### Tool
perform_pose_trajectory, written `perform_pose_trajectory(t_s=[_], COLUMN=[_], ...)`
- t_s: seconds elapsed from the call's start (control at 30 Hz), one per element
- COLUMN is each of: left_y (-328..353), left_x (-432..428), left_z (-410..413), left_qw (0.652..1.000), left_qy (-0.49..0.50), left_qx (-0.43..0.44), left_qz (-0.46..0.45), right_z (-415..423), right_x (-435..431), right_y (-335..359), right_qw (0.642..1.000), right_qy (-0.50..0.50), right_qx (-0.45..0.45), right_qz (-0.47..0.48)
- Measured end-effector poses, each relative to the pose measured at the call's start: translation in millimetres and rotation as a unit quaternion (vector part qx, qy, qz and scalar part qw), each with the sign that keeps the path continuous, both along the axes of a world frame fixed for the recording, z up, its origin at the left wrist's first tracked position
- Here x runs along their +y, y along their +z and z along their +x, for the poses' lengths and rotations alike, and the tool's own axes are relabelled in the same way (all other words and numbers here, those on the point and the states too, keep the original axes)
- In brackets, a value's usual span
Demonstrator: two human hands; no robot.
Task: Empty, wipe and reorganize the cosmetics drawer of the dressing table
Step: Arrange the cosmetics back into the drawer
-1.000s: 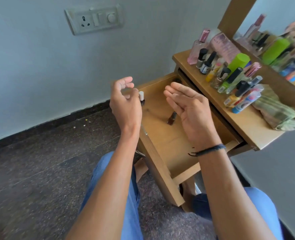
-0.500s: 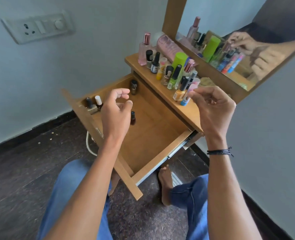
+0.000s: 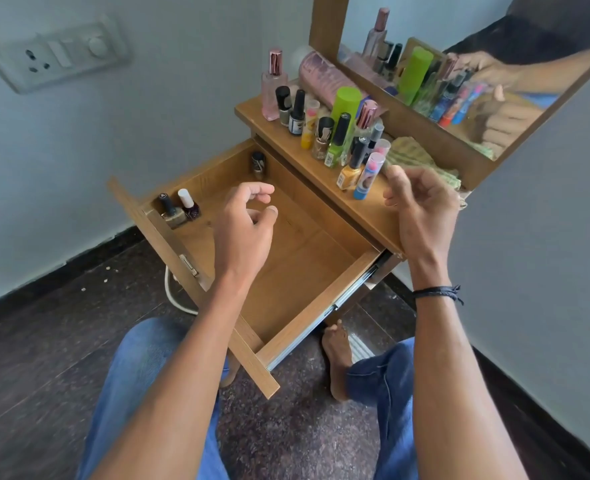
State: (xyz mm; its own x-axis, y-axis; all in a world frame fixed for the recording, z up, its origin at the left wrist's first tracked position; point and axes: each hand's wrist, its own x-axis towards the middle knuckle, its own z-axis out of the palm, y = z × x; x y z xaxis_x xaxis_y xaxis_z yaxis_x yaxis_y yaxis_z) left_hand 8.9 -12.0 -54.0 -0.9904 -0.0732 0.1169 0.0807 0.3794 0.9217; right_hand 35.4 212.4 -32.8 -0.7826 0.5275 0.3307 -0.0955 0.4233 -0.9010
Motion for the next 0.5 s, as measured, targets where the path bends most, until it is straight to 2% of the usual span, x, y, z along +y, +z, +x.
perform_pose_trajectory(t_s=[0.23,0.5], left_y=[-0.3,-3.7], left_x=[4.8,2.9], left_z=[2.7,0.0], left_qw=[1.0,1.0], left_qy=[-0.02,-0.018], left_qx=[0.008,0.003], left_qz=[-0.012,-0.01], right_z=[-9.1,-20.5], right_x=[-16.0,-26.1], right_y=[0.8,2.2], right_qw=[0.993,0.989], right_qy=[-0.049,-0.045], right_qx=[-0.041,-0.064], right_qz=[0.099,0.122])
